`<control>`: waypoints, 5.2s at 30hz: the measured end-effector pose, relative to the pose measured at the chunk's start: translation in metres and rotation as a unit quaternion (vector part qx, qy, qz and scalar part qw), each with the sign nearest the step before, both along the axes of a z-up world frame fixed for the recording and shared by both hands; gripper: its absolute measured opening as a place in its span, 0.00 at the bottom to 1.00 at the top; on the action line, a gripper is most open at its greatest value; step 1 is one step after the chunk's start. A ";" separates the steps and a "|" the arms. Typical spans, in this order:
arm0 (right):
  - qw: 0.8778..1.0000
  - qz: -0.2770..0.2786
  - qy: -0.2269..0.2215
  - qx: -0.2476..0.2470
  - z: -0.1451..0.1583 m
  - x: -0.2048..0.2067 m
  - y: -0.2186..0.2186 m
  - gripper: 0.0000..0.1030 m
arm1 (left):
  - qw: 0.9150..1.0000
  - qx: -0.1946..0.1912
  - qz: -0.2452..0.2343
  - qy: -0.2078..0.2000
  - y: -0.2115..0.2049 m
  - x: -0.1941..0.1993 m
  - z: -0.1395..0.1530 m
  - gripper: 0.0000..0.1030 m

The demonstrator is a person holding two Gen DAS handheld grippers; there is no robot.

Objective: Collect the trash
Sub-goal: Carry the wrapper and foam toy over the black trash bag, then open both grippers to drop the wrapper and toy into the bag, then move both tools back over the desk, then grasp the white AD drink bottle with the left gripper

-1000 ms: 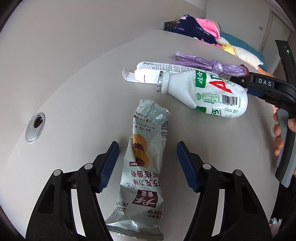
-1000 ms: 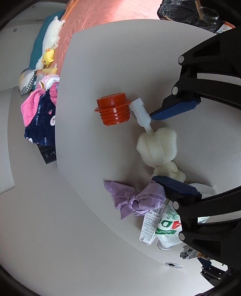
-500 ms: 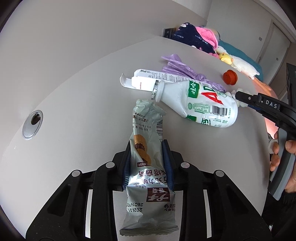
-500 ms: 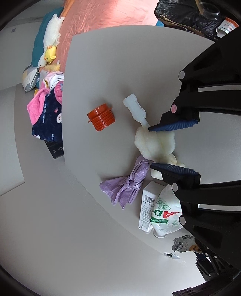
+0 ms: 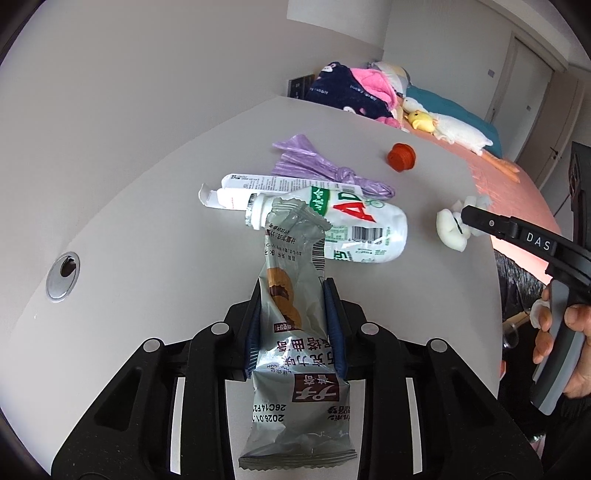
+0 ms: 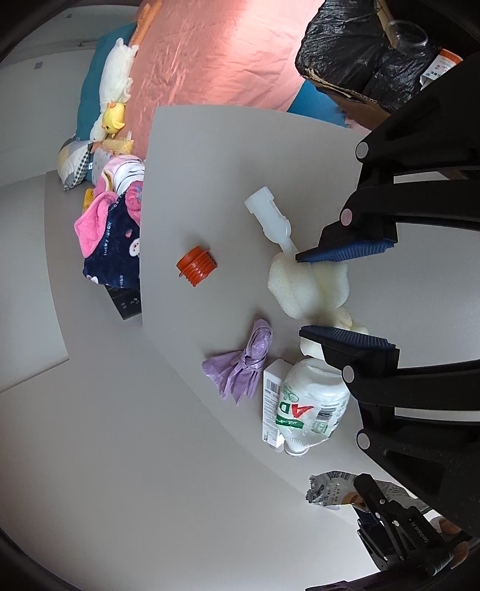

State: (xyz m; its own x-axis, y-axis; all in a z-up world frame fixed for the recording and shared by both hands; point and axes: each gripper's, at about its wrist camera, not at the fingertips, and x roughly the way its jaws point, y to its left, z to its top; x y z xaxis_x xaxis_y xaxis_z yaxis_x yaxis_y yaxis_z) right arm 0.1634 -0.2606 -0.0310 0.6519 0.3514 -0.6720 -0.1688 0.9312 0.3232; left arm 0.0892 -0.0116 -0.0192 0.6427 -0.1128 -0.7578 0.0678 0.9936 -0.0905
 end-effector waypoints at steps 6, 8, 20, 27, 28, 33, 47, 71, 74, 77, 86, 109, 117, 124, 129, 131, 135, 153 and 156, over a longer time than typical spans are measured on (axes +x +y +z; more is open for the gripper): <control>1.000 0.000 -0.008 -0.004 0.005 -0.025 -0.011 0.35 | 1.000 0.001 -0.023 -0.010 -0.018 -0.009 0.009 0.29; 1.000 0.001 -0.011 -0.006 0.007 -0.032 -0.015 0.35 | 1.000 0.001 -0.028 -0.011 -0.023 -0.012 0.011 0.29; 1.000 -0.006 -0.023 -0.012 0.015 -0.073 -0.038 0.35 | 0.998 0.002 -0.064 -0.017 -0.057 -0.022 0.017 0.29; 0.999 -0.012 -0.027 -0.012 0.016 -0.092 -0.053 0.35 | 0.996 0.006 -0.083 -0.016 -0.082 -0.033 0.017 0.29; 0.999 -0.013 -0.028 -0.011 0.016 -0.094 -0.056 0.35 | 0.996 0.005 -0.085 -0.015 -0.085 -0.034 0.017 0.29; 0.999 -0.019 -0.031 -0.009 0.016 -0.107 -0.070 0.35 | 0.995 0.004 -0.096 -0.013 -0.103 -0.042 0.016 0.29; 0.997 -0.063 -0.045 -0.004 0.020 -0.138 -0.128 0.35 | 0.989 0.003 -0.148 -0.013 -0.170 -0.054 0.020 0.29; 0.984 -0.166 -0.061 0.001 0.029 -0.167 -0.214 0.36 | 0.964 -0.017 -0.264 0.013 -0.257 -0.072 0.018 0.29; 0.982 -0.178 -0.062 -0.001 0.031 -0.170 -0.222 0.36 | 0.960 -0.019 -0.278 0.017 -0.265 -0.075 0.017 0.29; 0.980 -0.188 -0.064 -0.005 0.033 -0.173 -0.228 0.36 | 0.955 -0.026 -0.295 0.024 -0.272 -0.078 0.016 0.30; 0.961 -0.265 -0.071 -0.032 0.038 -0.184 -0.249 0.87 | 0.938 -0.014 -0.346 0.021 -0.293 -0.093 0.014 0.94; 0.972 -0.223 -0.064 -0.024 0.028 -0.160 -0.225 0.87 | 0.959 0.002 -0.284 0.012 -0.254 -0.066 0.011 0.94; 0.980 -0.185 -0.060 -0.029 0.027 -0.136 -0.195 0.87 | 0.973 -0.007 -0.230 0.023 -0.222 -0.044 0.007 0.94; 0.985 -0.159 -0.062 -0.031 0.026 -0.113 -0.169 0.87 | 0.984 -0.015 -0.175 0.029 -0.191 -0.020 0.006 0.94; 0.987 -0.142 -0.061 -0.030 0.024 -0.095 -0.151 0.87 | 0.991 -0.025 -0.125 0.035 -0.168 0.001 0.004 0.94; 0.989 -0.135 -0.060 -0.030 0.023 -0.087 -0.144 0.87 | 0.993 -0.033 -0.109 0.040 -0.157 0.009 0.002 0.94; 0.990 -0.122 -0.054 -0.033 0.020 -0.071 -0.131 0.87 | 0.995 -0.043 -0.076 0.047 -0.138 0.023 -0.002 0.94; 0.996 -0.073 -0.033 -0.045 0.009 0.005 -0.084 0.87 | 0.991 -0.094 0.055 0.074 -0.063 0.082 -0.015 0.94; 0.997 -0.060 -0.028 -0.049 0.008 0.021 -0.074 0.87 | 0.987 -0.110 0.082 0.082 -0.048 0.091 -0.019 0.94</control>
